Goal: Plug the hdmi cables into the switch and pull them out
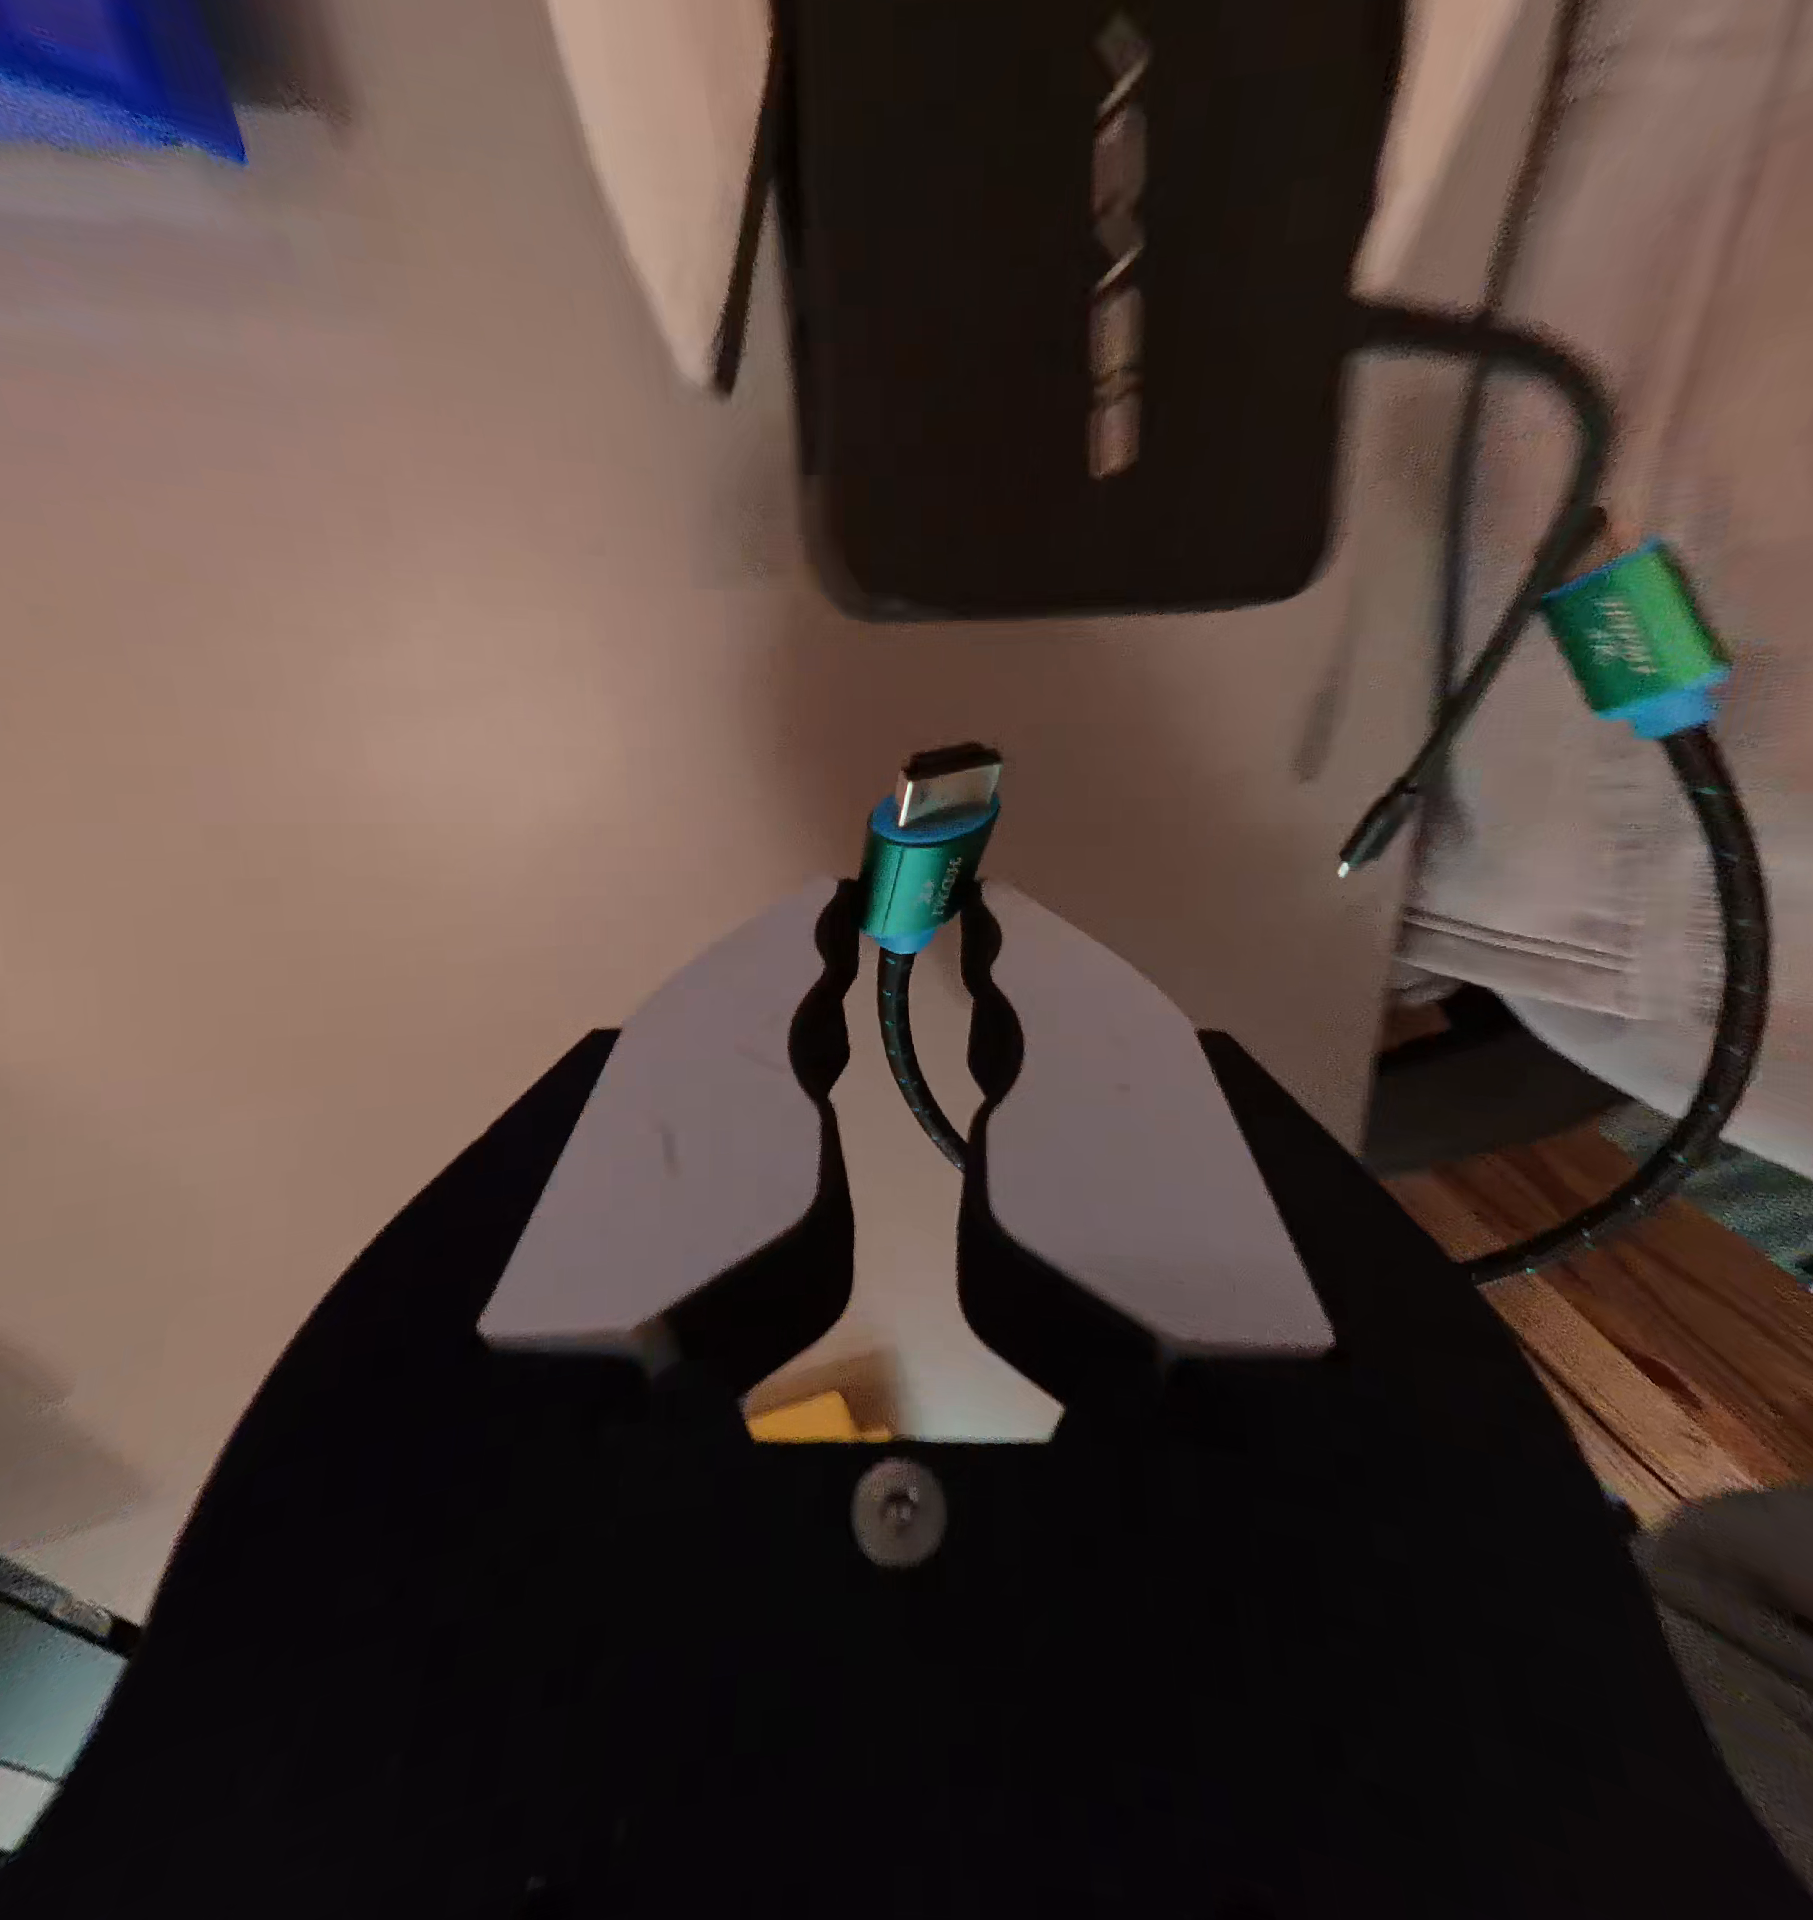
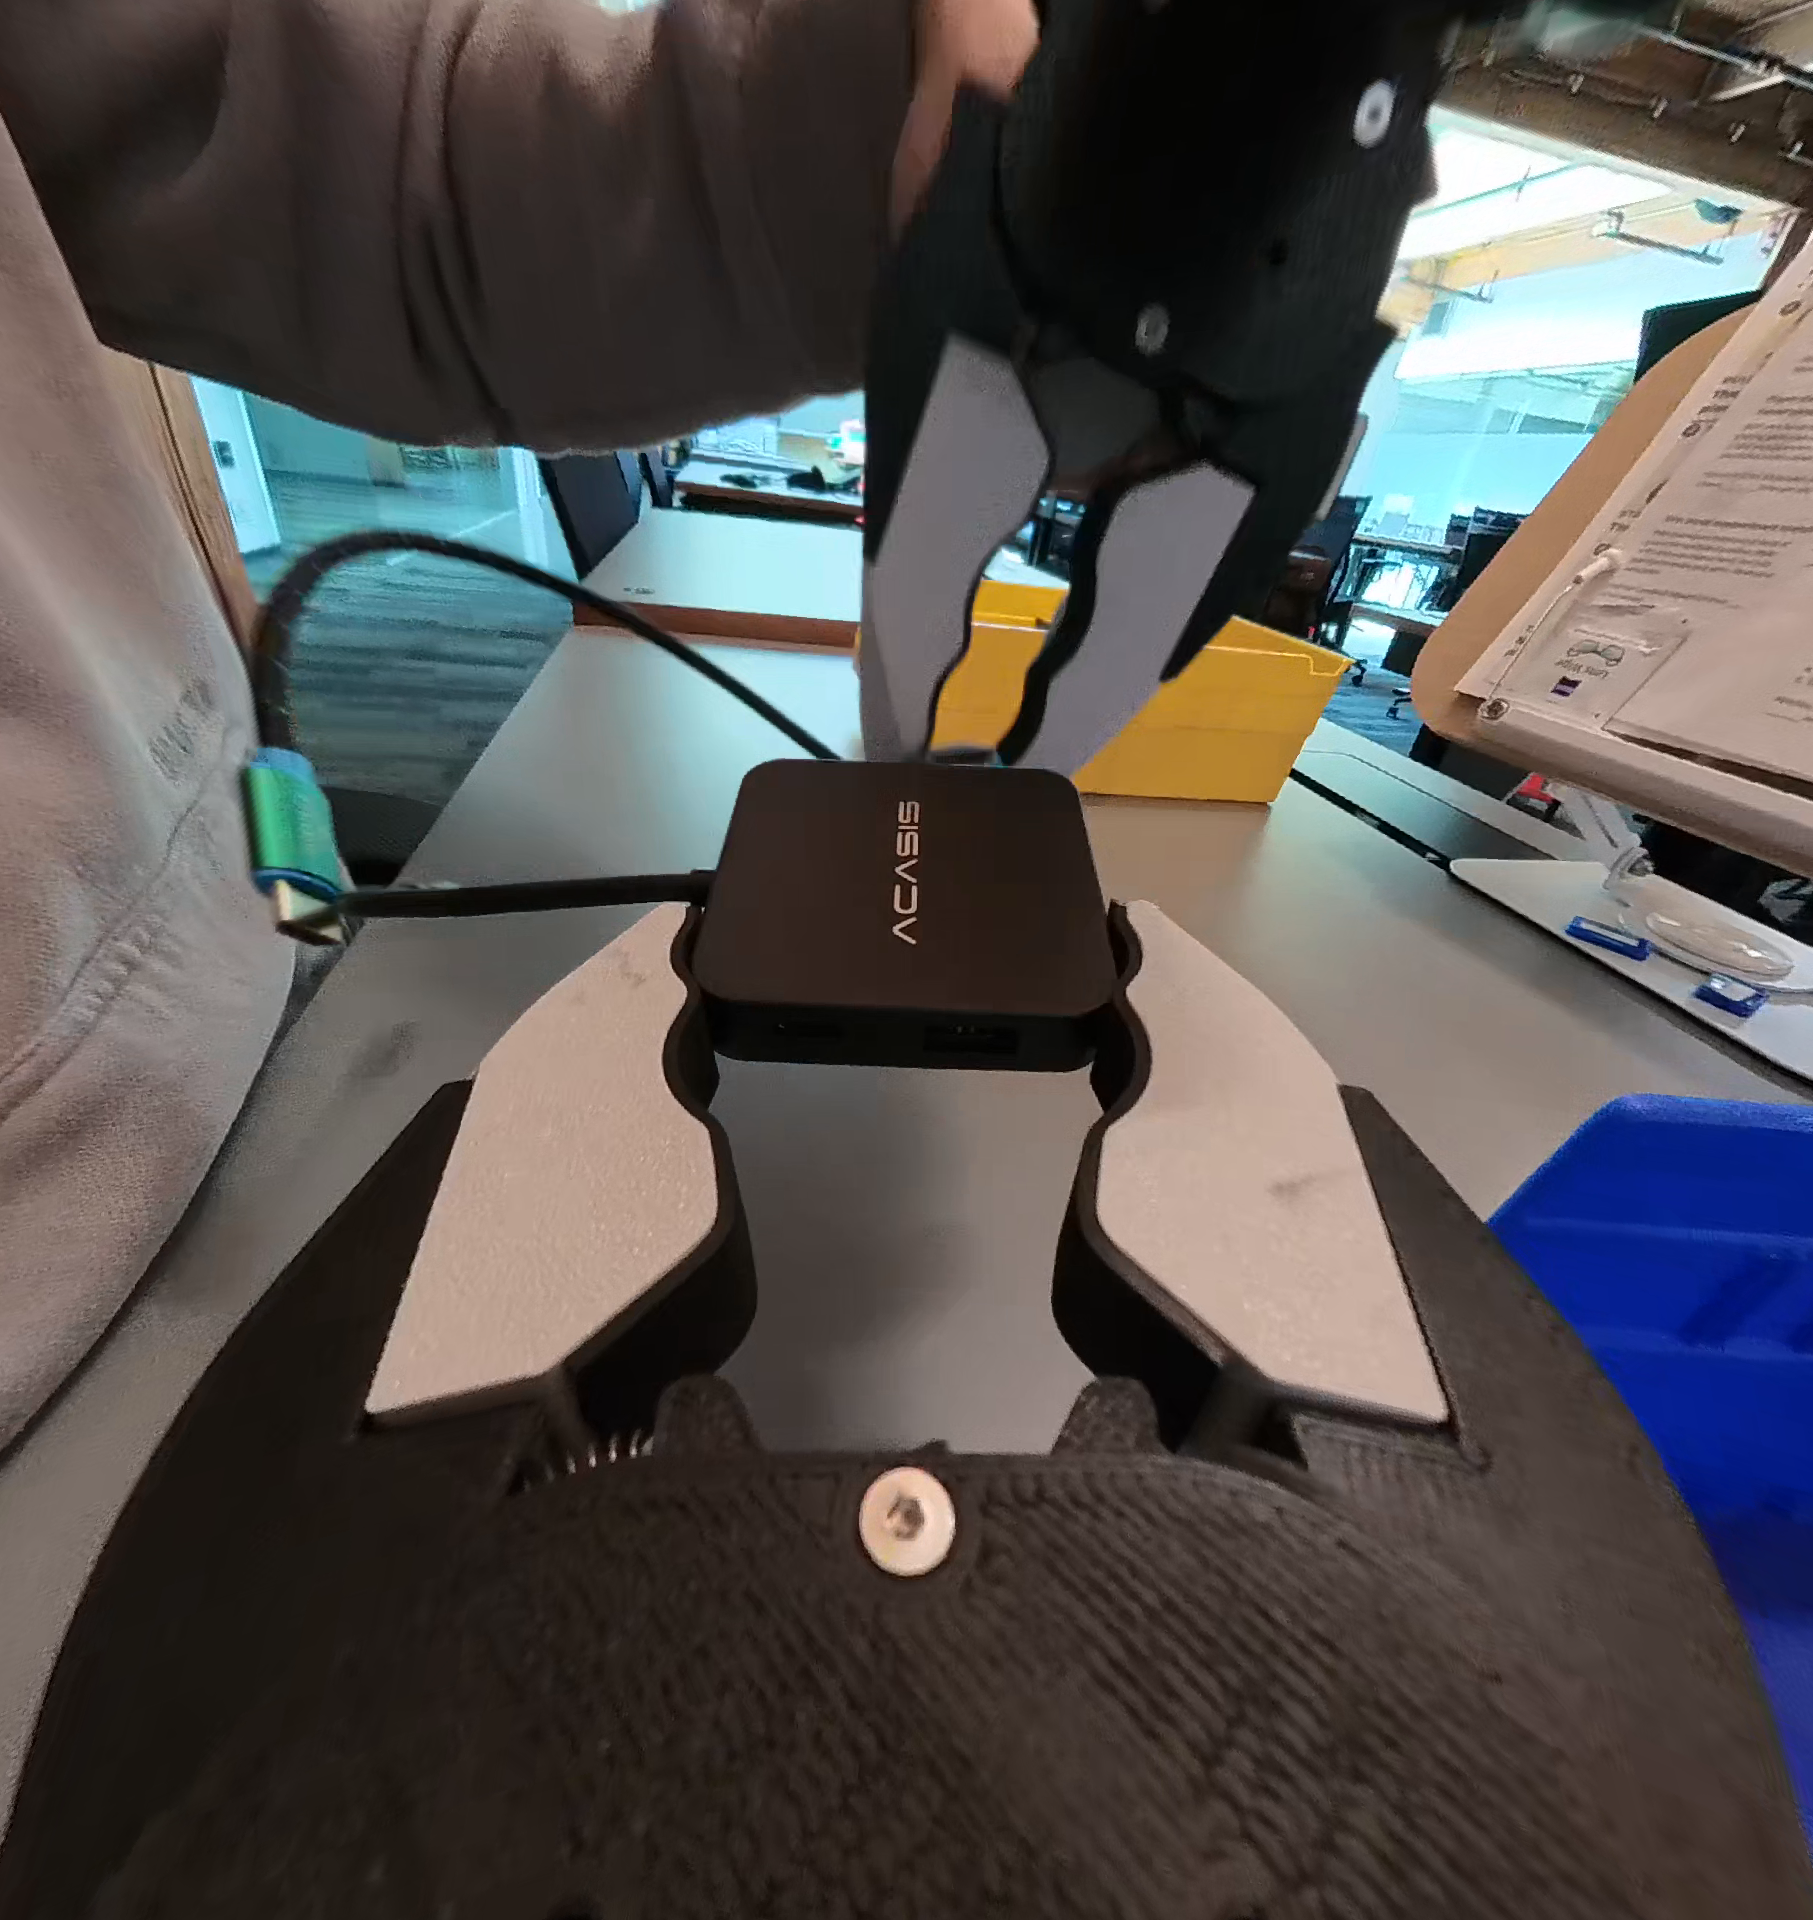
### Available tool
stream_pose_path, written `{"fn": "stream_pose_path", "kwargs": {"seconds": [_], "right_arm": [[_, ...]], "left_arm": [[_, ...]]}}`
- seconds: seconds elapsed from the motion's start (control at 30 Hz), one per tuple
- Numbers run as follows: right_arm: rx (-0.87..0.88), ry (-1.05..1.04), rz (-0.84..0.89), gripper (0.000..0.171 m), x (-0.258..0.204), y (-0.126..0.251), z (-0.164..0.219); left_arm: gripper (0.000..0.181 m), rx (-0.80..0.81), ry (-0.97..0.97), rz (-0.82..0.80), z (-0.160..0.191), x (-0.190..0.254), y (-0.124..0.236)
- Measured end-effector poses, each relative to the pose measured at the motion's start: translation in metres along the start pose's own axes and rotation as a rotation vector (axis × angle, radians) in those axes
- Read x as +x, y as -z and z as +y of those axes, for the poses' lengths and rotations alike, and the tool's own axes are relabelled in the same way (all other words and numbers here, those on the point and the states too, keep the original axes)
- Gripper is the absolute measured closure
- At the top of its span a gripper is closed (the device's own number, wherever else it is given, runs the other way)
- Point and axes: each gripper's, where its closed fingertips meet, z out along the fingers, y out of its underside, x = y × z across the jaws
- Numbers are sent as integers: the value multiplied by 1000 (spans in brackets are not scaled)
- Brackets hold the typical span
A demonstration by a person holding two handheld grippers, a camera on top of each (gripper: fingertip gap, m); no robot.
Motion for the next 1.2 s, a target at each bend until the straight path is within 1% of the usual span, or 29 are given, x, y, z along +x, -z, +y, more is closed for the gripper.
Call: {"fn": "stream_pose_path", "kwargs": {"seconds": [0.03, 0.13, 0.2, 0.27, 0.37, 0.43, 0.53, 0.73, 0.8, 0.87, 0.97, 1.1, 1.13, 1.2], "right_arm": [[4, 0, 3, 99, 1, 1, 0], [6, 12, 30, 99, 4, 4, -1], [15, 10, 33, 99, 5, 6, -2], [23, 12, 41, 99, 6, 6, -2], [25, 12, 54, 99, 9, 6, -3], [26, 12, 56, 99, 9, 6, -3], [32, 14, 64, 99, 10, 7, -3], [37, 14, 80, 99, 13, 8, -4], [36, 14, 83, 99, 13, 8, -4], [36, 13, 87, 99, 14, 8, -4], [39, 11, 93, 99, 15, 8, -4], [41, 7, 105, 99, 17, 9, -4], [40, 6, 108, 99, 17, 9, -4], [40, 3, 113, 99, 18, 9, -4]], "left_arm": [[162, 17, 0, -24, 3, -9, -10], [163, 169, 76, -77, 11, -38, -45], [163, 288, 127, -162, 15, -55, -62], [163, 380, 127, -315, 19, -70, -69], [163, 502, 138, -447, 16, -73, -69], [151, 540, 127, -550, 16, -76, -67], [142, 524, 87, -714, 17, -82, -65], [145, 478, 76, -983, 16, -91, -58], [150, 433, 80, -1048, 18, -95, -56], [159, 428, 73, -1092, 18, -96, -55], [160, 439, 59, -1186, 17, -97, -50], [160, 420, 89, -1220, 24, -102, -47], [160, 410, 109, -1204, 29, -105, -47], [160, 389, 156, -1122, 40, -110, -50]]}}
